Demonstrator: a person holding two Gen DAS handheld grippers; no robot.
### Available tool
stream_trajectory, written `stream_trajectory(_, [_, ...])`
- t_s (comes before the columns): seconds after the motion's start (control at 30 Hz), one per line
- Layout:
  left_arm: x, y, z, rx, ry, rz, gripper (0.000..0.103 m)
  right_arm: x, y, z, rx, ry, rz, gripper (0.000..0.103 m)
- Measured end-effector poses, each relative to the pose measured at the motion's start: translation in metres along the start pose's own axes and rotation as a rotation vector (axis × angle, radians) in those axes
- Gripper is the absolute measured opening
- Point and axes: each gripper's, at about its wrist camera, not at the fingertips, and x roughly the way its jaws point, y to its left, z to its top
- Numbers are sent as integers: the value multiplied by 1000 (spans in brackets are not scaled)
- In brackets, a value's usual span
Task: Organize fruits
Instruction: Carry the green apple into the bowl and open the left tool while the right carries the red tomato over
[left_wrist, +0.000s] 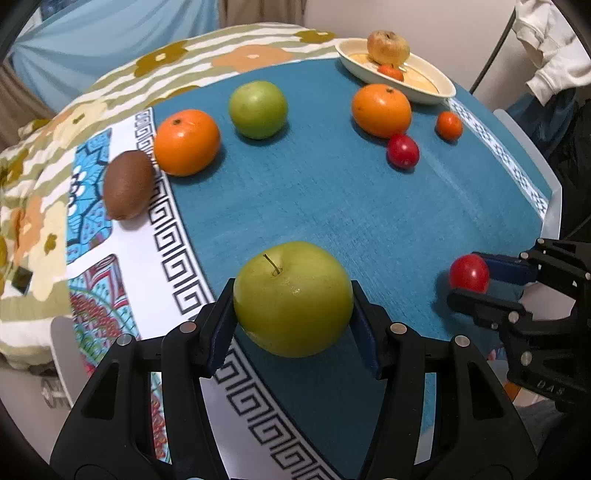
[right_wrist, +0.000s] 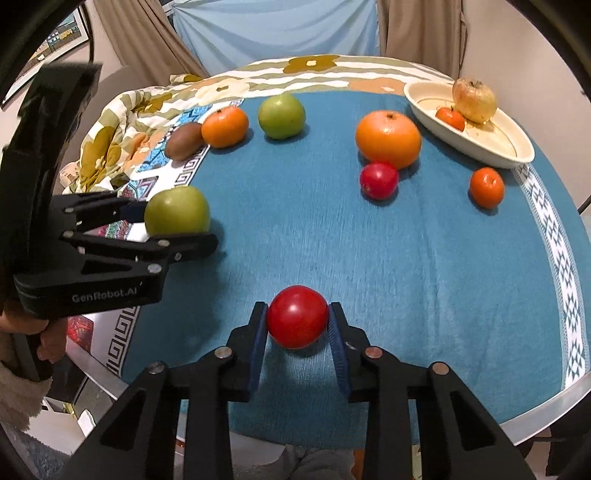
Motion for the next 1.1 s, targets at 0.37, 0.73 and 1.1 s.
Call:
stream_trajectory(0.37, [-55, 1, 7, -81, -69, 20, 60, -38, -10, 21, 10, -45, 5, 30])
stream_trajectory(0.73, [-101, -20, 58, -149, -195, 44, 60, -88, -57, 59, 33, -141, -9, 30])
stream_trajectory(1.1, [-84, -91, 137, -177, -257, 51, 60, -102, -150, 100, -14, -176, -2, 30])
